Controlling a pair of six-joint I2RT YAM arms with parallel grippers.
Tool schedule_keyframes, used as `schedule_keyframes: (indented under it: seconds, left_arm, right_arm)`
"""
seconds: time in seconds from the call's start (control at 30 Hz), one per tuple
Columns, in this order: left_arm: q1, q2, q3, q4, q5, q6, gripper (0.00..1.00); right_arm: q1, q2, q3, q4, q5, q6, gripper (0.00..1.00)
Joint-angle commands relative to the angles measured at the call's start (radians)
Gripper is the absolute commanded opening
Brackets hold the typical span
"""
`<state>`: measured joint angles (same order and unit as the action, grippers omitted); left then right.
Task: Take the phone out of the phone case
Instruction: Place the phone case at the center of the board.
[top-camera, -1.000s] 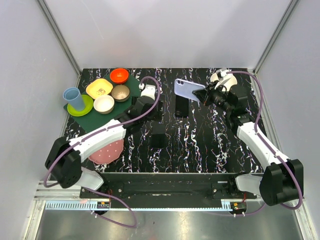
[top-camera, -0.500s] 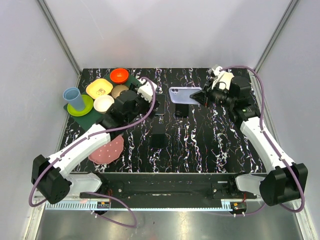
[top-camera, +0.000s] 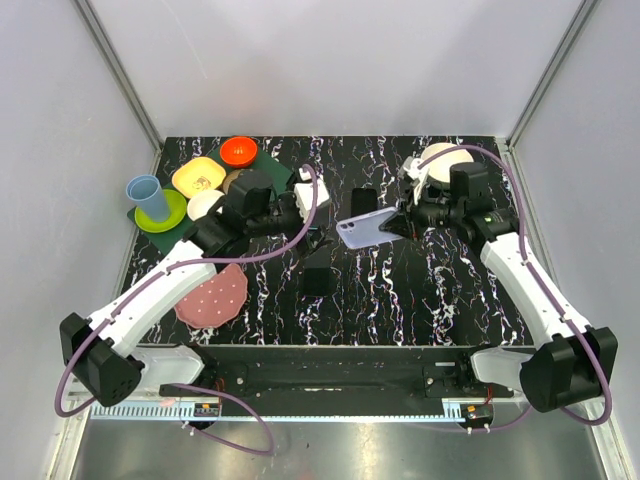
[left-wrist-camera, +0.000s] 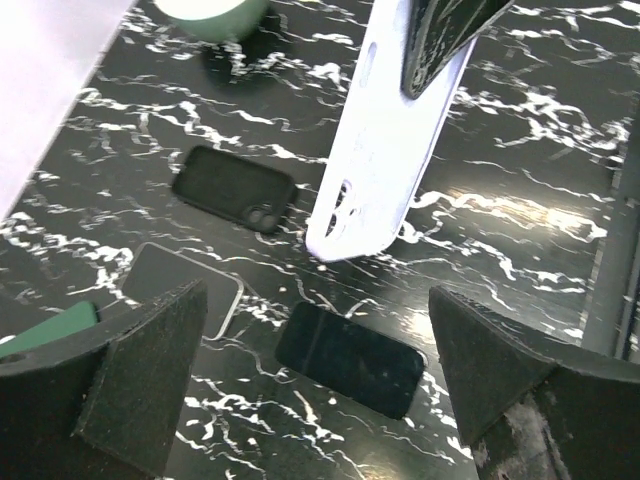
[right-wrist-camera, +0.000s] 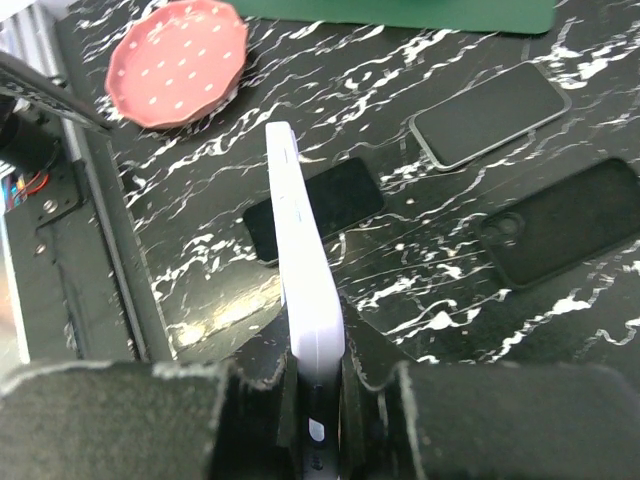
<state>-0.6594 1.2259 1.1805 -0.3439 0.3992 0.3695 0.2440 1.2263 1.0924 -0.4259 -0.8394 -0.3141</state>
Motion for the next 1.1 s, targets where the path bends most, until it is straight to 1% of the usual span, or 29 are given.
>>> schedule_keyframes:
  seconds: [0.0,0.07,0.2,0.37,0.43,0.53,0.57,0.67,0.7,0.83,1.0,1.07]
  left_arm:
    - [0.001,0.033,0.051,-0.046,0.194,0.029,0.99]
    - [-0.003,0.043,0.057,-0.061,0.252,0.039,0.99]
    - [-0.031,0.070,0.057,-0.067,0.251,0.040,0.99]
    - [-0.057,0.107,0.073,-0.089,0.268,0.026,0.99]
    - [-0.063,0.119,0.077,-0.093,0.280,0.020,0.96]
    - [-0.074,0.130,0.077,-0.093,0.282,0.014,0.89]
    - [-0.074,0.136,0.077,-0.093,0.283,0.009,0.85]
    - [-0.080,0.150,0.079,-0.102,0.288,0.014,0.70]
    - [-0.082,0.153,0.079,-0.104,0.290,0.014,0.61]
    - [-0.086,0.167,0.080,-0.104,0.303,0.006,0.55]
    - [-0.091,0.185,0.091,-0.102,0.336,-0.015,0.55]
    - [-0.091,0.190,0.096,-0.103,0.348,-0.024,0.52]
  right_arm:
    - [0.044,-0.021,0.015,-0.111,-0.070,-0.121,0.00]
    - [0.070,-0.022,0.008,-0.126,-0.081,-0.134,0.00]
    - [0.115,-0.017,-0.002,-0.178,-0.102,-0.174,0.00]
    - [0.173,-0.007,-0.003,-0.209,-0.072,-0.197,0.00]
    - [0.190,-0.002,-0.003,-0.214,-0.058,-0.203,0.00]
    - [0.199,0.004,-0.002,-0.214,-0.049,-0.203,0.00]
    - [0.201,0.006,0.000,-0.214,-0.047,-0.204,0.00]
    - [0.204,0.007,-0.002,-0.214,-0.043,-0.206,0.00]
    - [0.202,0.006,-0.003,-0.212,-0.041,-0.207,0.00]
    - [0.206,0.015,-0.005,-0.214,-0.033,-0.209,0.00]
    - [0.207,0.018,-0.006,-0.214,-0.029,-0.212,0.00]
    - [0.207,0.016,-0.008,-0.214,-0.029,-0.214,0.00]
